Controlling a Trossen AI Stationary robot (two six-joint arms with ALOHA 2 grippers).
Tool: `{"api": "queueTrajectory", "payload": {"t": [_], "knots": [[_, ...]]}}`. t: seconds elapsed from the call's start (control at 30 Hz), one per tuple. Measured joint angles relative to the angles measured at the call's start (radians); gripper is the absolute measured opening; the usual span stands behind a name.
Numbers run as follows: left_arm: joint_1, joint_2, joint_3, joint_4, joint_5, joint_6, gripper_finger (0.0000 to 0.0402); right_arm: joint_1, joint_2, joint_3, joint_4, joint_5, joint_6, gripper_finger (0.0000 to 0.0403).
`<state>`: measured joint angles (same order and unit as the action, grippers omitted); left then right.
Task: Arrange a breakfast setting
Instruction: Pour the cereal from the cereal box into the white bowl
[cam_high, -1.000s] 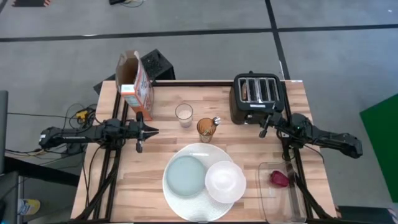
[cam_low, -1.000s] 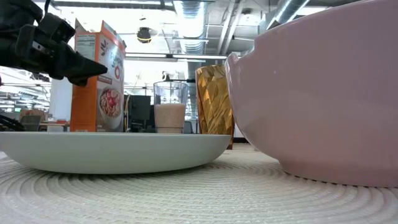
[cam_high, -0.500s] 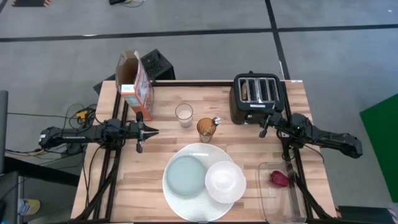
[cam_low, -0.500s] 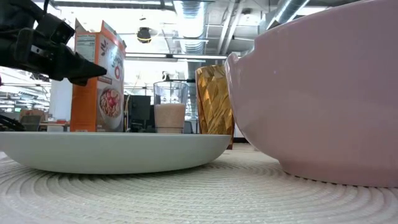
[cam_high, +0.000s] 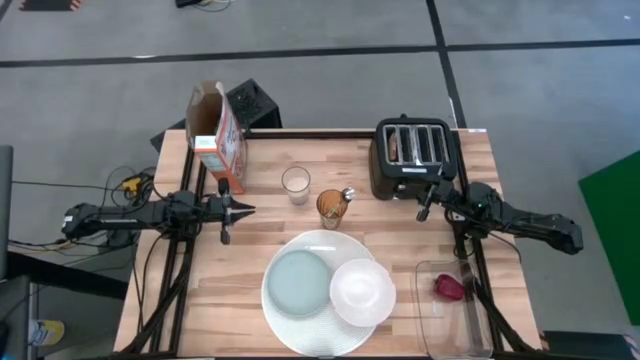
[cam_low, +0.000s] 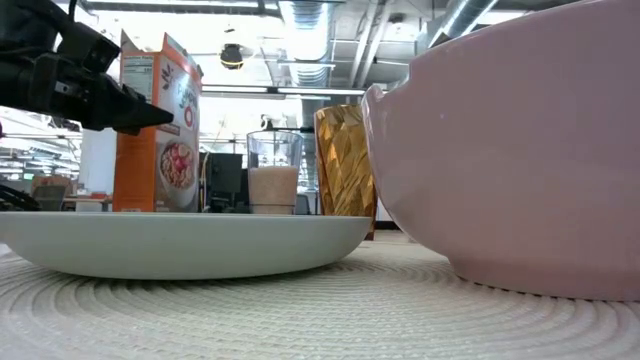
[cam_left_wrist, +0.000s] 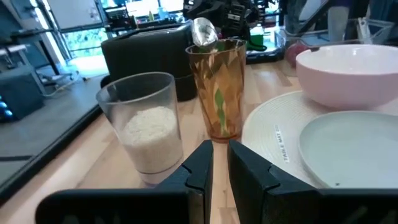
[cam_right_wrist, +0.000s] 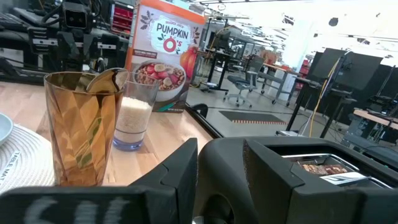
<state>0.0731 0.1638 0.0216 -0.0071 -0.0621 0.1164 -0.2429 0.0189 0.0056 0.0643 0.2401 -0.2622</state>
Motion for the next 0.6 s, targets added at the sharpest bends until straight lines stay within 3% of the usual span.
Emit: {"api": "queueTrajectory", "payload": {"t": [0.3,0.6], "knots": [[0.000,0.002,0.001,0.000,-0.006,0.055,0.0037,0.000,0.000,0.000,0.000,0.000,0.000,0.0150],[0.000,0.075,0.002,0.000,-0.012,-0.101,0.0037,0.000,0.000,0.000,0.000,0.000,0.000,0.0150]]}}
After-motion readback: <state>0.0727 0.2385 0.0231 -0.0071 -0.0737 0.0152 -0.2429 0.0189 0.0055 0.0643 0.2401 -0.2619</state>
